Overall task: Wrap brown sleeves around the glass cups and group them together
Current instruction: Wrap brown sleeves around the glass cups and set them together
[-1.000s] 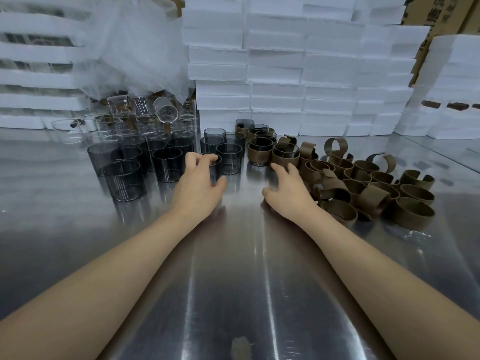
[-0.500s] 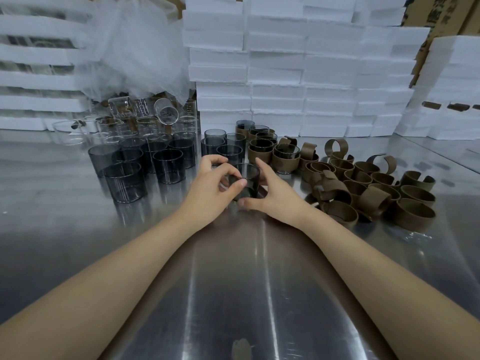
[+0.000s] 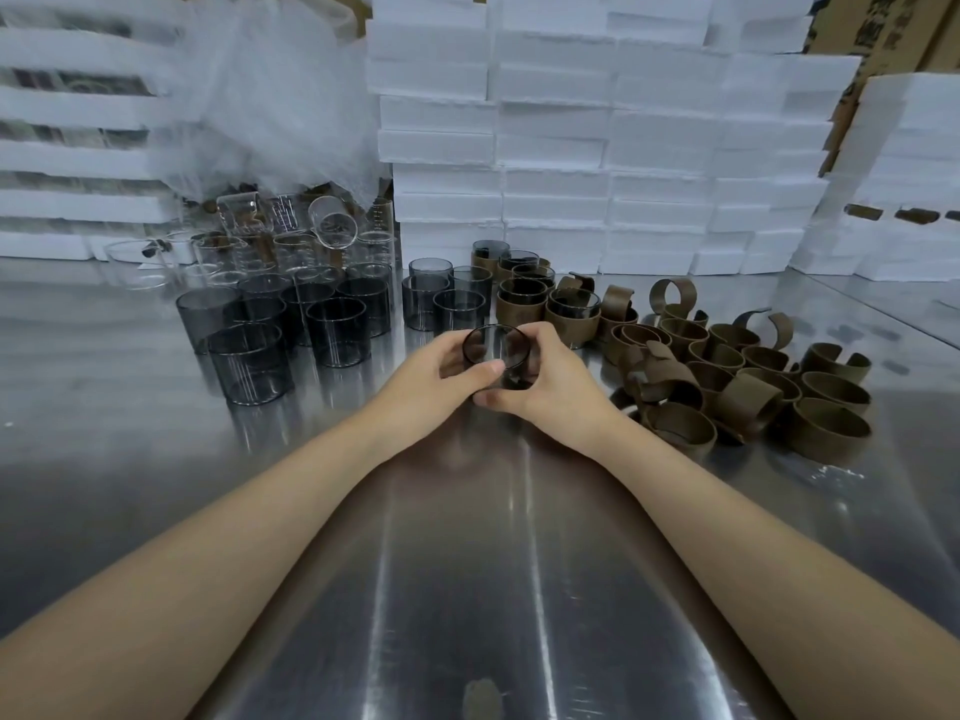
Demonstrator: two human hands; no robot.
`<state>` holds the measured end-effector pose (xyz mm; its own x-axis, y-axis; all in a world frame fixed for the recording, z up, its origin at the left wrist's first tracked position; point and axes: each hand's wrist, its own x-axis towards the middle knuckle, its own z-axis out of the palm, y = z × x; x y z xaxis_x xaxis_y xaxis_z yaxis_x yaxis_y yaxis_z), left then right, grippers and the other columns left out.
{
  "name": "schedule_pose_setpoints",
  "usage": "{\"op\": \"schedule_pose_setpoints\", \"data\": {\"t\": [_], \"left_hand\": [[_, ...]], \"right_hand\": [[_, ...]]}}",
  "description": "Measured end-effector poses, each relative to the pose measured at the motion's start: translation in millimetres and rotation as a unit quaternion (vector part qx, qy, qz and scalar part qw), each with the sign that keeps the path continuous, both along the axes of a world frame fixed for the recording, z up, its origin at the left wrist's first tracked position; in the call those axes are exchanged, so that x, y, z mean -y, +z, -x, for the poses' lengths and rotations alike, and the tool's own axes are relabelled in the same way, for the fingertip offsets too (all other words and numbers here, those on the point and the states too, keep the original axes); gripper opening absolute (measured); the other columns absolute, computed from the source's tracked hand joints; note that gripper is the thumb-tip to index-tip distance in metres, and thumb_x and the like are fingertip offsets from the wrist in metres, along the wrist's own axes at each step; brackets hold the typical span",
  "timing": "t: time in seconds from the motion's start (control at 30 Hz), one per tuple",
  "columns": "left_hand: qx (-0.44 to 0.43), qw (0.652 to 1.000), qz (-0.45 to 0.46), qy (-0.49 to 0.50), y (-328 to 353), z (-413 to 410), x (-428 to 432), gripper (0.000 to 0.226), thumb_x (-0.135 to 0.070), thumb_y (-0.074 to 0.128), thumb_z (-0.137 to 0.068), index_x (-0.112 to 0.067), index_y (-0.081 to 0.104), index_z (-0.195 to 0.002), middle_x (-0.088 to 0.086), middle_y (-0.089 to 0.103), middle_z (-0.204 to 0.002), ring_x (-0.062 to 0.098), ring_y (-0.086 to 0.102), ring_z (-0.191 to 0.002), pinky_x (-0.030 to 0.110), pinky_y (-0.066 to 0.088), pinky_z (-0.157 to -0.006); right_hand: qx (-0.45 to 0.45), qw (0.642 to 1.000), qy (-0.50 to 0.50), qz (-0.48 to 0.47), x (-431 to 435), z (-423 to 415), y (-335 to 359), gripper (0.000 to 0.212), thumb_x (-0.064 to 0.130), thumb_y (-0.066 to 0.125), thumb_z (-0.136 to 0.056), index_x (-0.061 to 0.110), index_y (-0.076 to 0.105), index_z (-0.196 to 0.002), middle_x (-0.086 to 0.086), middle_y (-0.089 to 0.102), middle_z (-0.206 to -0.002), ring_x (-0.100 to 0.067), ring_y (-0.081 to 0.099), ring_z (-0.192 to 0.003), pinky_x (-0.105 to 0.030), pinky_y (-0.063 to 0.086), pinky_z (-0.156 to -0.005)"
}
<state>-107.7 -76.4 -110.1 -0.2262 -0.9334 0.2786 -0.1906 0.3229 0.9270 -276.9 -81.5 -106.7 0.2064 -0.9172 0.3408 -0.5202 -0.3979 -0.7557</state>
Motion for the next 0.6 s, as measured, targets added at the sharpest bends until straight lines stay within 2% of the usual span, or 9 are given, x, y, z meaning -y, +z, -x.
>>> {"op": "schedule_pose_setpoints", "data": {"t": [0.13,0.27,0.43,0.5,0.6], "left_hand": [[-0.003,1.0,0.003,-0.023,1.5,0.4,-3.6,0.032,-0.019,0.068,-0.091,-0.043,0.057,-0.111,-0.025,0.069,-0.109,-0.01,0.06,-0.107,0.005,0.044,-0.083],[-0.019,0.999,0.009,-0.025,4.8,1.4,-7.6,0.039,-0.017,0.07,-0.088,-0.044,0.057,-0.114,-0.021,0.068,-0.113,-0.007,0.061,-0.108,0.004,0.043,-0.084],[-0.049,0.998,0.001,-0.035,7.1,0.3,-8.3,0.045,-0.004,0.073,-0.083,-0.037,0.063,-0.111,-0.021,0.071,-0.108,0.0,0.065,-0.105,0.01,0.048,-0.082],[-0.048,0.998,-0.001,-0.035,7.6,-0.3,-7.9,0.046,-0.003,0.073,-0.084,-0.036,0.063,-0.115,-0.019,0.071,-0.112,0.001,0.064,-0.108,0.015,0.048,-0.089],[-0.056,0.998,-0.013,-0.026,7.8,-1.4,-6.2,0.047,-0.005,0.071,-0.085,-0.031,0.063,-0.123,-0.011,0.069,-0.119,0.007,0.061,-0.117,0.029,0.047,-0.103]], "right_hand": [[0.016,1.0,0.004,0.002,-0.2,0.2,0.5,0.068,0.028,0.089,-0.067,0.02,0.042,-0.116,0.016,0.062,-0.102,0.006,0.061,-0.094,-0.012,0.047,-0.081],[0.039,0.999,0.014,0.004,-0.9,0.3,1.1,0.074,0.021,0.089,-0.065,0.016,0.042,-0.121,0.009,0.063,-0.109,-0.007,0.063,-0.102,-0.031,0.052,-0.092],[0.024,0.999,0.032,0.024,-5.6,0.2,4.5,0.076,0.019,0.089,-0.065,0.024,0.048,-0.129,0.016,0.062,-0.113,0.002,0.06,-0.103,-0.014,0.048,-0.089],[0.035,0.999,0.032,0.022,-5.8,1.2,5.2,0.072,0.014,0.089,-0.063,0.024,0.052,-0.124,0.012,0.064,-0.113,-0.001,0.062,-0.103,-0.016,0.049,-0.089],[0.05,0.998,0.035,0.01,-5.3,2.4,5.6,0.073,0.009,0.089,-0.062,0.021,0.053,-0.124,0.008,0.065,-0.114,-0.005,0.062,-0.105,-0.021,0.05,-0.091]]}}
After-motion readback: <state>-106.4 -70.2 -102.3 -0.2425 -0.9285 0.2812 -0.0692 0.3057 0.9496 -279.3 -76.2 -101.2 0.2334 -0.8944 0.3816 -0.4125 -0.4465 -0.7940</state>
